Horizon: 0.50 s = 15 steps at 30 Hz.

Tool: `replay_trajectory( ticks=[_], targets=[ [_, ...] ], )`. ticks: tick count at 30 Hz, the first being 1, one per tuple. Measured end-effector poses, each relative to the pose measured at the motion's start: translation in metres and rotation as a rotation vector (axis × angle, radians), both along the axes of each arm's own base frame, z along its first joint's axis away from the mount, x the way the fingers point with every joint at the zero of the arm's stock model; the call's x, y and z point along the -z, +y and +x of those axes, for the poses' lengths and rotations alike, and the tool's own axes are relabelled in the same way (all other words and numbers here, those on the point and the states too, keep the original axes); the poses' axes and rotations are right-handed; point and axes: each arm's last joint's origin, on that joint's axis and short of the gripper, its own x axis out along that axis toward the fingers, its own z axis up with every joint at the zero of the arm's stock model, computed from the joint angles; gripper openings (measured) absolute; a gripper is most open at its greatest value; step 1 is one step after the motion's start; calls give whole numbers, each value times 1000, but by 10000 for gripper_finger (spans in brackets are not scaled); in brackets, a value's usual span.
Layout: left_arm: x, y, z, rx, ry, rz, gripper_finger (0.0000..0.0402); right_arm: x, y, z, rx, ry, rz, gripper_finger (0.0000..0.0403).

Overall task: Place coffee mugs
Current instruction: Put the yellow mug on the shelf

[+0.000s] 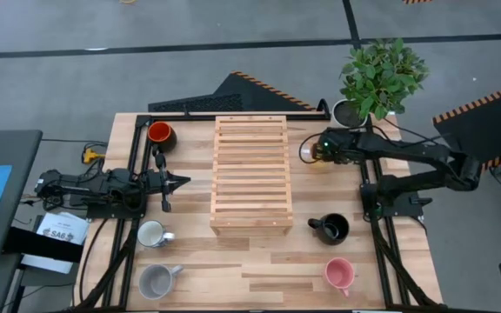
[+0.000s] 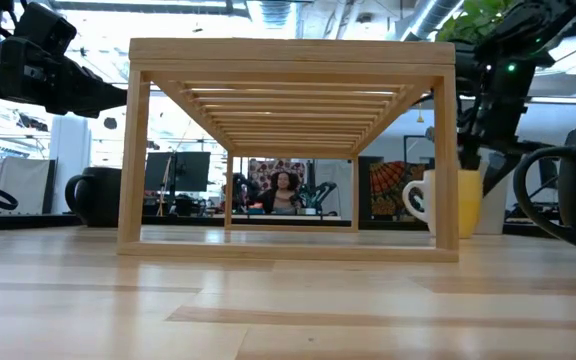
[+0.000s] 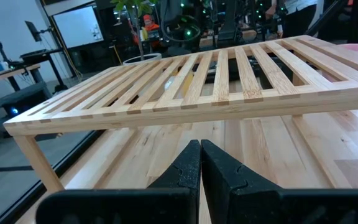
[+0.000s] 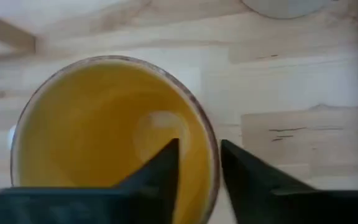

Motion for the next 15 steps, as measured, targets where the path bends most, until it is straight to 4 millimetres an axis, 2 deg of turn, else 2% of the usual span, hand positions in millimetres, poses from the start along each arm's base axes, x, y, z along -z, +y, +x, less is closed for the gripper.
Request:
replay_trajectory(
  ticks=[3, 6, 9, 15],
  targets=[
    [0, 0, 0, 0, 0, 0, 0, -5, 5, -6, -73, 26, 3, 41],
    [0, 0, 0, 0, 0, 0, 0, -24, 11, -11, -126, 30, -11, 38],
    [0, 0, 0, 0, 0, 0, 0, -56, 18, -17, -178, 54, -23, 38],
    [0, 0, 0, 0, 0, 0, 0, -144, 35, -22, -335, -54, -68, 38]
  ],
)
